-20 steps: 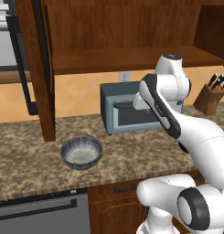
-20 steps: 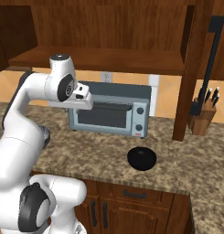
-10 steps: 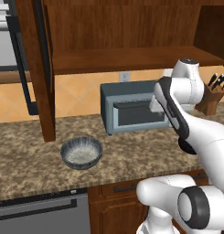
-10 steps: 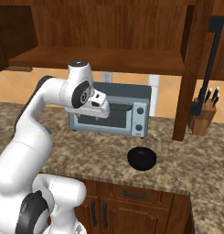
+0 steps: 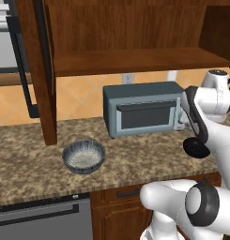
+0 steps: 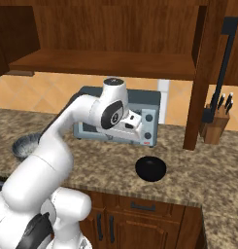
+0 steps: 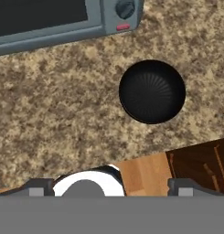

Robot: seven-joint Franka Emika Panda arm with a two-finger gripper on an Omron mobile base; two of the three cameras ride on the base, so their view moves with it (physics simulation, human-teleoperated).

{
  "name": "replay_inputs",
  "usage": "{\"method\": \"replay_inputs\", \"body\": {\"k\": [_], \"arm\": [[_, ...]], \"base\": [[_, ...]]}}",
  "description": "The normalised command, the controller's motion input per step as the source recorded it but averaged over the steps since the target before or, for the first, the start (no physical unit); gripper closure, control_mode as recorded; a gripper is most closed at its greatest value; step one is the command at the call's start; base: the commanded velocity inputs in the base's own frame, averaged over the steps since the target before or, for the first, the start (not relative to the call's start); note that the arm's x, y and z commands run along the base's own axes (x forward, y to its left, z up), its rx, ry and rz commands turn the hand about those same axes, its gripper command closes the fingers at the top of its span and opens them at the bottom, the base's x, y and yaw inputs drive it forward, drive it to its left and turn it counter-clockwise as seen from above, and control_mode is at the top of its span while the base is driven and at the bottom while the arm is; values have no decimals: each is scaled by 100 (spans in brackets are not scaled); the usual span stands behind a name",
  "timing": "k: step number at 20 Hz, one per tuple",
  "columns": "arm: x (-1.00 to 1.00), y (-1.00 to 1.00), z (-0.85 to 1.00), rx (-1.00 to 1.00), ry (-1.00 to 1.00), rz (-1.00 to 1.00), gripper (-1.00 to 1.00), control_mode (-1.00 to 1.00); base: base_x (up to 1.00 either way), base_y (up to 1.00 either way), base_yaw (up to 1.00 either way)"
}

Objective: Pick up the bowls on the counter and stack them on top of one another in the open cabinet. Place the smaller bowl on top of the larger bowl.

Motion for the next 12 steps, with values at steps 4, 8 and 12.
{"method": "replay_inputs", "body": {"k": [4,8,12], "arm": [[-52,-26,-56,-11,1,0,-100,-100],[-8,0,-73,-20,11,0,-100,-100],[18,4,-47,-9,2,0,-100,-100]], "base": [[0,0,0],[0,0,0],[0,0,0]]}}
